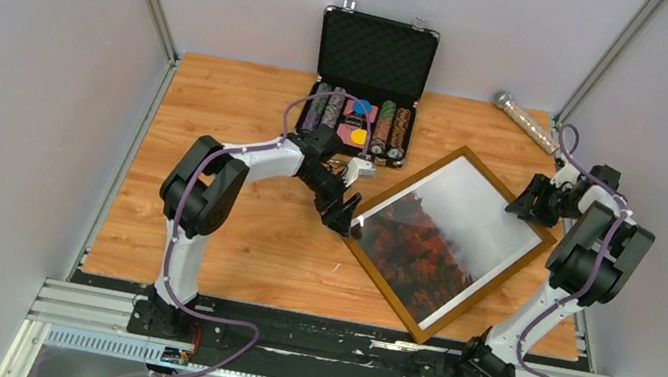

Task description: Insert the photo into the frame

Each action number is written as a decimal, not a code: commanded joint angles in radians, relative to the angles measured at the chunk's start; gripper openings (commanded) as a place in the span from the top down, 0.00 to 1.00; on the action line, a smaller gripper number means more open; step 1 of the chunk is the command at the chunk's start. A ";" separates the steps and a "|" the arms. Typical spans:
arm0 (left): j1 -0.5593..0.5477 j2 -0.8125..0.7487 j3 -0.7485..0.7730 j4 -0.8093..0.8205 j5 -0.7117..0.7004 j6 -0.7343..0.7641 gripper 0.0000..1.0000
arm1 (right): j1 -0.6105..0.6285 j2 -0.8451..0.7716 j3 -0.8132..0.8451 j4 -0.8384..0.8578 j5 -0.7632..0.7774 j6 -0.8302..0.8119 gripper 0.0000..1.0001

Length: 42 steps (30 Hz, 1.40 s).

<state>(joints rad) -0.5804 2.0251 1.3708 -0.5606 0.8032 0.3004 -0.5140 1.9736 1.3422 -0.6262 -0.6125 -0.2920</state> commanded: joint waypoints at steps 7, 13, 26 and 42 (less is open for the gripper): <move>-0.059 -0.011 -0.067 -0.074 0.032 0.043 0.00 | 0.004 0.025 -0.003 -0.028 -0.013 0.016 0.49; -0.058 -0.031 -0.104 0.027 -0.118 -0.052 0.00 | -0.046 -0.123 -0.105 0.004 0.038 0.037 0.48; -0.058 -0.020 -0.105 0.068 -0.231 -0.104 0.00 | -0.156 -0.223 -0.258 0.019 0.170 0.000 0.47; -0.058 -0.030 -0.105 0.052 -0.259 -0.091 0.00 | -0.154 -0.047 -0.159 0.005 0.073 0.063 0.47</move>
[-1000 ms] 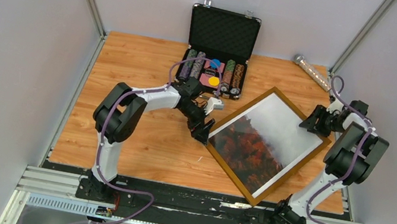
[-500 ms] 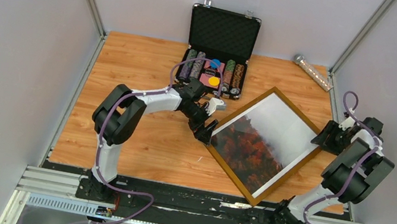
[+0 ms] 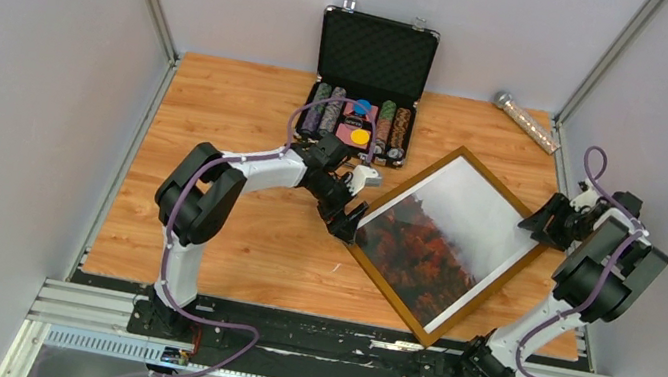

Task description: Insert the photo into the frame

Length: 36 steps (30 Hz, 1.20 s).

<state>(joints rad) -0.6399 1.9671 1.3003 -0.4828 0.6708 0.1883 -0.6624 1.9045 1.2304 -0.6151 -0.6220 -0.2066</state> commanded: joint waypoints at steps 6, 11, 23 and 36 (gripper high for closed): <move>0.002 0.038 -0.032 -0.023 -0.120 0.019 0.00 | -0.014 -0.105 -0.131 0.024 0.139 -0.060 0.47; 0.002 0.042 -0.032 -0.017 -0.122 0.019 0.00 | -0.014 -0.217 -0.191 0.042 0.227 -0.109 0.47; 0.002 0.044 -0.027 -0.017 -0.134 0.018 0.00 | -0.016 -0.436 -0.315 0.055 0.237 -0.143 0.47; 0.001 0.045 -0.024 -0.016 -0.138 0.016 0.00 | -0.032 -0.436 -0.387 0.076 0.272 -0.157 0.47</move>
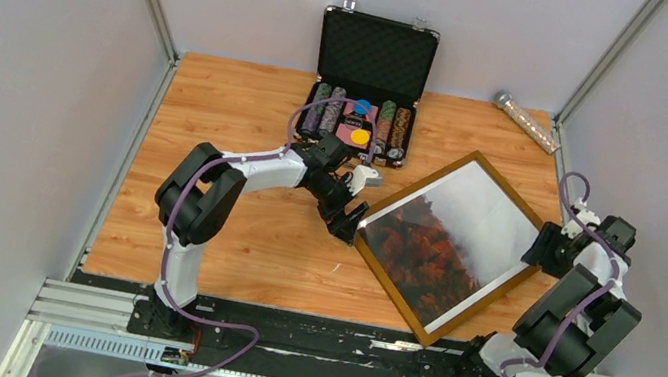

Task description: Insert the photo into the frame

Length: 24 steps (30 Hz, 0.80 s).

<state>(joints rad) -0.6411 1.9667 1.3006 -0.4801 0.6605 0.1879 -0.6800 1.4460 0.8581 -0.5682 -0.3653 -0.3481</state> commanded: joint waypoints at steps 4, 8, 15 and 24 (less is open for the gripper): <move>0.002 0.041 -0.027 -0.016 -0.135 0.015 0.00 | -0.025 0.068 -0.021 0.051 0.016 -0.011 0.47; 0.003 0.042 -0.027 -0.015 -0.135 0.016 0.00 | -0.027 0.115 -0.017 0.063 0.006 -0.004 0.47; 0.003 0.058 -0.023 -0.017 -0.117 0.016 0.00 | -0.024 0.198 0.041 0.065 -0.060 0.041 0.47; 0.003 0.090 -0.005 -0.022 -0.081 0.016 0.00 | 0.047 0.343 0.188 0.059 -0.133 0.119 0.47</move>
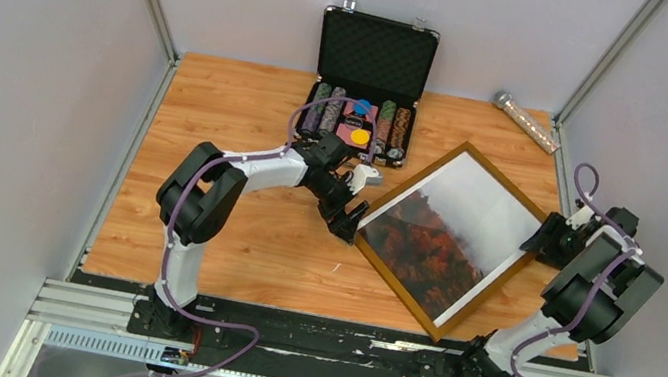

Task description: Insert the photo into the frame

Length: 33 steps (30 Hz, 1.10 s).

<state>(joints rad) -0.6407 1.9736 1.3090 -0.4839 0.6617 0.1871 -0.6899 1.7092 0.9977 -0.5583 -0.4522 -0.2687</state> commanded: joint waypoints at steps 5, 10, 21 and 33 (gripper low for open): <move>0.003 0.083 -0.016 -0.025 -0.042 0.027 0.00 | 0.143 0.156 0.150 0.049 -0.041 0.072 0.47; 0.002 0.095 -0.011 -0.035 -0.002 0.037 0.00 | 0.181 0.214 0.257 0.046 -0.021 0.097 0.47; -0.005 0.100 -0.005 -0.048 0.039 0.051 0.00 | 0.265 0.297 0.438 0.028 0.044 0.106 0.47; -0.006 0.080 -0.021 -0.053 0.026 0.055 0.00 | 0.362 0.306 0.429 0.027 0.011 0.085 0.48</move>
<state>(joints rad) -0.6323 2.0064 1.3327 -0.4797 0.7582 0.2153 -0.4221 2.0098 1.4132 -0.5472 -0.2970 -0.1879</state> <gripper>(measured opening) 0.996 0.529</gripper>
